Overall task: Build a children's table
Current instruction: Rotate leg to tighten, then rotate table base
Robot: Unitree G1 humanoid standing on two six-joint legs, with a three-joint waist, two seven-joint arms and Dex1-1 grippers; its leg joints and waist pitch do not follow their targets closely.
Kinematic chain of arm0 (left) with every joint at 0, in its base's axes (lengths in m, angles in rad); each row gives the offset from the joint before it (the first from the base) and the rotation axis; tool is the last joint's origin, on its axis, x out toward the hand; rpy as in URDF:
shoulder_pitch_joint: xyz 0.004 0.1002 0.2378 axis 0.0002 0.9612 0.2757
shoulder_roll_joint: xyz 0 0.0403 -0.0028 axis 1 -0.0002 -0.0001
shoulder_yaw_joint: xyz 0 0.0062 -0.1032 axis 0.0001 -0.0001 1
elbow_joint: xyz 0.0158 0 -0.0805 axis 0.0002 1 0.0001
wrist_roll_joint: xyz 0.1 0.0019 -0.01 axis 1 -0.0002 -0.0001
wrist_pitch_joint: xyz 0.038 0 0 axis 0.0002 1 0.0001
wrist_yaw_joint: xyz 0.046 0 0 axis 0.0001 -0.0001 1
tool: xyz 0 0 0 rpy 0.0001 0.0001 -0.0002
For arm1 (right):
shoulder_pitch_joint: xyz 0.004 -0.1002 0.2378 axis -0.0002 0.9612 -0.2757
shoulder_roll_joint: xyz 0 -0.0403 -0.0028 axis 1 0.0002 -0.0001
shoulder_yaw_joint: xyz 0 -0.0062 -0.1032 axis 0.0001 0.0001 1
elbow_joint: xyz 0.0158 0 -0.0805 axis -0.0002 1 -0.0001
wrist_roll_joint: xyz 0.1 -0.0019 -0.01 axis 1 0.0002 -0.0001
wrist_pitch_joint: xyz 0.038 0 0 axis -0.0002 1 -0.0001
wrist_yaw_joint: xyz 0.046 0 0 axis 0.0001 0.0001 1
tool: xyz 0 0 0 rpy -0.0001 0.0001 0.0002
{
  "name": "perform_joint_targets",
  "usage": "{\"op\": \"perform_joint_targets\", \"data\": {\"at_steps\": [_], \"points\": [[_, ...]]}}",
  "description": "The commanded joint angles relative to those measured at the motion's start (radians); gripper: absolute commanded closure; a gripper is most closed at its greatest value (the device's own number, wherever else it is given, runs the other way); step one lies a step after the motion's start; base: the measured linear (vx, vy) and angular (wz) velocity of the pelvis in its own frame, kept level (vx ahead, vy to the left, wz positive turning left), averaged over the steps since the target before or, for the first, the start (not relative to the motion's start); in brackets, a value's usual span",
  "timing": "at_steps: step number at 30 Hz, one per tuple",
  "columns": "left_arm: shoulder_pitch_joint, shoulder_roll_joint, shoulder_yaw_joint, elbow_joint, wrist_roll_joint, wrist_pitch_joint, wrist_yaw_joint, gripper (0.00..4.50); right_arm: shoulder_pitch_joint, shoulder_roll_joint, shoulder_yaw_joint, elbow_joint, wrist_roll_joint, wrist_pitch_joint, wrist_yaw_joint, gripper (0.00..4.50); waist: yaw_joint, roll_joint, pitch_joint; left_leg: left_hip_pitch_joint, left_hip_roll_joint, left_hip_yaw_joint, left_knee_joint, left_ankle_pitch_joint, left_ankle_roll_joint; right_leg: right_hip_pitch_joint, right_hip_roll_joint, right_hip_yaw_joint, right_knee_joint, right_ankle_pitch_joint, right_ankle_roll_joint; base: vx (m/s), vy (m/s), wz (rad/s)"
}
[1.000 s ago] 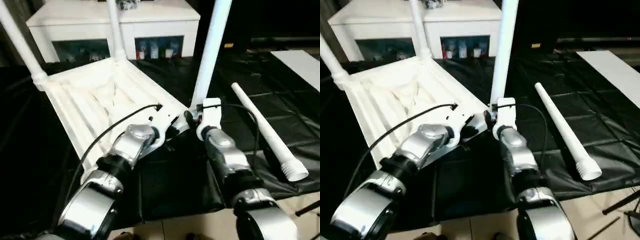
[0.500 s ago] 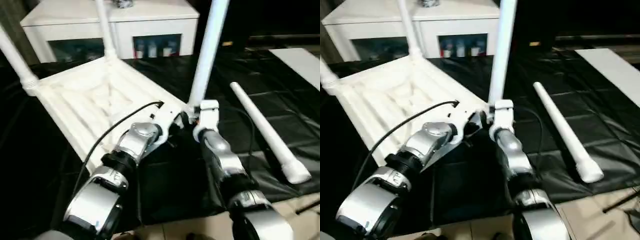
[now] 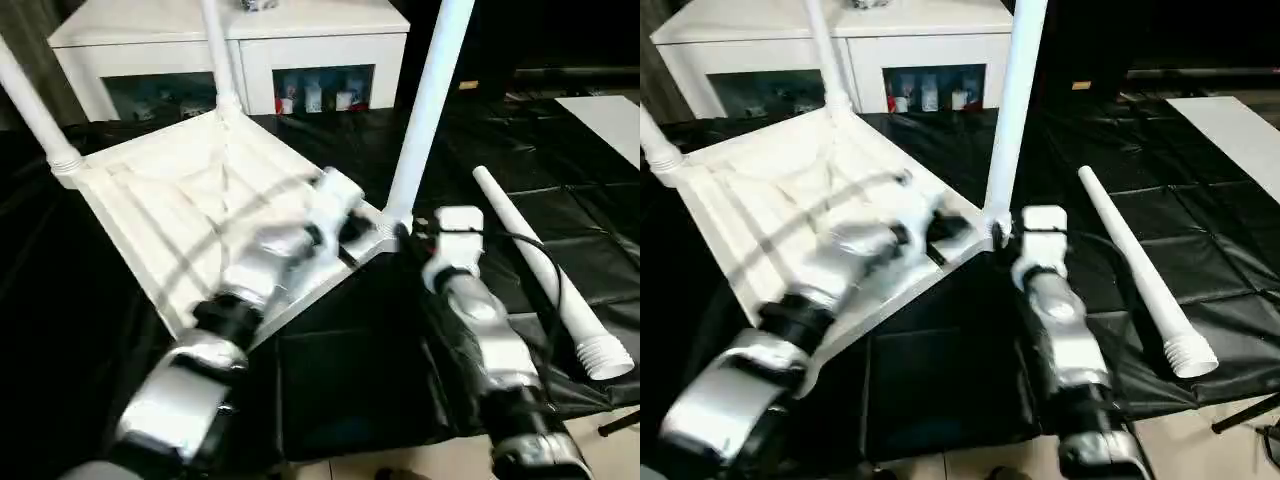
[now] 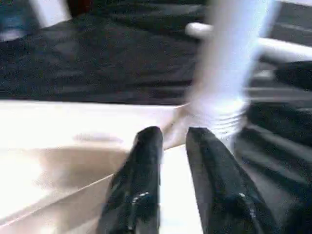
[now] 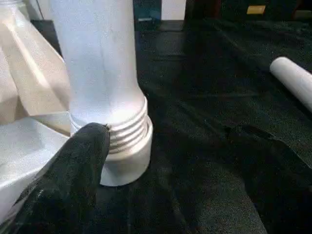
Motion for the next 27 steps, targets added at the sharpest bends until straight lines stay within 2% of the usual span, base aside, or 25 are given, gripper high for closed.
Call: {"op": "perform_joint_targets", "data": {"at_steps": [1,2,3,4,5,6,7,8,9,10,11,12,13,14,16,17,20,22,24,25,26,27], "points": [[0.028,0.075,0.053,-0.072,0.024,0.029,0.058,3.12,0.021,-0.023,0.049,-0.068,0.017,0.056,0.083,0.31,0.005,0.003,-0.087,0.031,0.08,-0.052,-0.083,-0.251,0.043,0.049,-0.054,0.036,-0.038,-0.13,-0.227,0.0,0.0,0.0],[0.035,0.089,0.06,-0.083,0.028,0.032,0.066,3.04,0.025,-0.027,0.056,-0.077,0.017,0.066,0.096,0.31,0.003,0.007,-0.087,0.033,0.078,-0.05,-0.082,-0.236,0.049,0.044,-0.052,0.036,-0.039,-0.127,-0.222,0.0,0.0,0.0],[0.063,0.165,0.096,-0.108,0.061,0.032,0.116,3.04,0.042,-0.048,0.092,-0.112,0.014,0.101,0.15,0.31,0.004,0.008,-0.087,0.037,0.079,-0.05,-0.081,-0.238,0.048,0.042,-0.051,0.035,-0.038,-0.129,-0.225,0.0,0.0,0.0],[0.063,0.165,0.096,-0.108,0.061,0.032,0.116,2.97,0.042,-0.048,0.092,-0.112,0.014,0.101,0.15,0.31,0.004,0.005,-0.087,0.033,0.08,-0.052,-0.081,-0.235,0.048,0.046,-0.05,0.034,-0.037,-0.129,-0.223,0.0,0.0,0.0],[0.09,0.246,0.119,-0.101,0.098,0.011,0.149,2.89,0.051,-0.06,0.114,-0.129,0.012,0.119,0.179,0.31,0.005,0.009,-0.085,0.035,0.08,-0.053,-0.082,-0.248,0.035,0.04,-0.049,0.035,-0.037,-0.161,-0.207,0.0,0.0,0.0],[0.11,0.301,0.146,-0.083,0.112,0.0,0.177,2.78,0.056,-0.061,0.121,-0.139,0.015,0.129,0.193,0.31,0.001,0.005,-0.085,0.029,0.078,-0.054,-0.082,-0.254,0.031,0.043,-0.047,0.036,-0.036,-0.167,-0.2,0.0,0.0,0.0],[0.127,0.347,0.17,-0.067,0.121,-0.008,0.201,2.78,0.059,-0.062,0.125,-0.146,0.019,0.137,0.204,0.31,-0.003,0.01,-0.083,0.027,0.077,-0.056,-0.085,-0.273,0.016,0.041,-0.046,0.037,-0.034,-0.198,-0.185,0.0,0.0,0.0],[0.146,0.402,0.18,-0.039,0.143,-0.013,0.226,2.78,0.057,-0.062,0.13,-0.143,0.015,0.14,0.209,0.31,-0.003,0.013,-0.081,0.041,0.079,-0.054,-0.086,-0.309,-0.009,0.029,-0.045,0.039,-0.04,-0.233,-0.179,0.0,0.0,0.0],[0.146,0.402,0.18,-0.039,0.143,-0.013,0.226,2.78,0.057,-0.062,0.13,-0.143,0.015,0.14,0.209,0.31,-0.001,0.016,-0.078,0.047,0.078,-0.054,-0.088,-0.347,-0.032,0.021,-0.042,0.041,-0.043,-0.259,-0.177,0.0,0.0,0.0],[0.163,0.442,0.189,-0.027,0.161,-0.01,0.254,2.78,0.055,-0.061,0.133,-0.14,0.011,0.142,0.212,0.31,-0.001,0.007,-0.078,0.046,0.08,-0.054,-0.09,-0.36,-0.041,0.021,-0.04,0.041,-0.042,-0.266,-0.175,0.0,0.0,0.0],[0.178,0.471,0.195,-0.025,0.173,-0.003,0.277,2.78,0.054,-0.063,0.136,-0.14,0.008,0.146,0.215,0.31,0.006,0.015,-0.077,0.054,0.081,-0.055,-0.092,-0.39,-0.061,0.012,-0.041,0.043,-0.042,-0.283,-0.17,0.0,0.0,0.0],[0.189,0.491,0.206,-0.021,0.178,0.009,0.296,2.78,0.052,-0.062,0.137,-0.139,0.008,0.153,0.217,0.31,0.005,0.011,-0.075,0.054,0.082,-0.055,-0.094,-0.403,-0.07,0.011,-0.041,0.044,-0.042,-0.287,-0.167,0.0,0.0,0.0],[0.204,0.516,0.232,-0.014,0.178,0.035,0.331,2.78,0.05,-0.064,0.146,-0.143,0.012,0.163,0.235,0.31,0.008,0.016,-0.074,0.057,0.081,-0.056,-0.096,-0.424,-0.086,0.009,-0.04,0.045,-0.042,-0.298,-0.162,0.0,0.0,0.0],[0.204,0.516,0.232,-0.014,0.178,0.035,0.331,2.78,0.05,-0.064,0.146,-0.143,0.012,0.163,0.235,0.31,0.008,0.013,-0.074,0.058,0.081,-0.055,-0.097,-0.435,-0.093,0.007,-0.039,0.046,-0.042,-0.299,-0.16,0.0,0.0,0.0],[0.219,0.53,0.237,-0.005,0.186,0.054,0.347,2.78,0.051,-0.068,0.159,-0.151,0.016,0.176,0.255,0.31,0.012,0.016,-0.073,0.058,0.081,-0.059,-0.101,-0.465,-0.112,0.006,-0.041,0.048,-0.043,-0.314,-0.146,0.0,0.0,0.0],[0.24,0.532,0.218,-0.012,0.19,0.093,0.32,2.78,0.056,-0.073,0.169,-0.155,0.013,0.189,0.267,0.31,0.014,0.014,-0.071,0.057,0.081,-0.061,-0.103,-0.477,-0.117,0.006,-0.043,0.049,-0.044,-0.326,-0.14,0.0,0.0,0.0],[0.275,0.516,0.19,-0.045,0.183,0.152,0.243,2.78,0.061,-0.078,0.174,-0.154,0.003,0.195,0.275,0.31,0.015,0.01,-0.07,0.05,0.08,-0.064,-0.104,-0.478,-0.119,0.009,-0.051,0.053,-0.047,-0.356,-0.132,0.0,0.0,0.0],[0.283,0.508,0.184,-0.061,0.167,0.172,0.215,2.78,0.06,-0.078,0.172,-0.153,0.003,0.196,0.275,0.31,0.016,0.011,-0.07,0.054,0.079,-0.063,-0.102,-0.489,-0.121,0.004,-0.051,0.054,-0.052,-0.377,-0.131,0.0,0.0,0.0],[0.335,0.501,0.095,-0.176,0.109,0.234,0.028,2.78,0.053,-0.08,0.171,-0.14,0.003,0.195,0.28,0.31,0.018,0.008,-0.071,0.053,0.082,-0.065,-0.103,-0.487,-0.12,0.007,-0.057,0.055,-0.052,-0.379,-0.134,0.0,0.0,0.0],[0.336,0.501,0.093,-0.178,0.108,0.234,0.024,2.78,0.053,-0.08,0.17,-0.14,0.003,0.195,0.28,0.31,0.019,0.008,-0.067,0.05,0.084,-0.066,-0.105,-0.488,-0.118,0.006,-0.055,0.055,-0.054,-0.385,-0.137,0.0,0.0,0.0],[0.353,0.504,0.059,-0.218,0.089,0.233,-0.04,2.78,0.049,-0.081,0.17,-0.135,0.002,0.196,0.284,0.31,0.021,0.008,-0.069,0.058,0.081,-0.062,-0.101,-0.493,-0.119,-0.001,-0.052,0.056,-0.055,-0.379,-0.136,0.0,0.0,0.0],[0.362,0.511,0.038,-0.244,0.078,0.254,-0.071,2.78,0.046,-0.083,0.171,-0.132,-0.001,0.193,0.287,0.31,0.022,0.006,-0.068,0.057,0.081,-0.061,-0.103,-0.497,-0.117,0.001,-0.052,0.057,-0.056,-0.382,-0.139,0.0,0.0,0.0]]}}
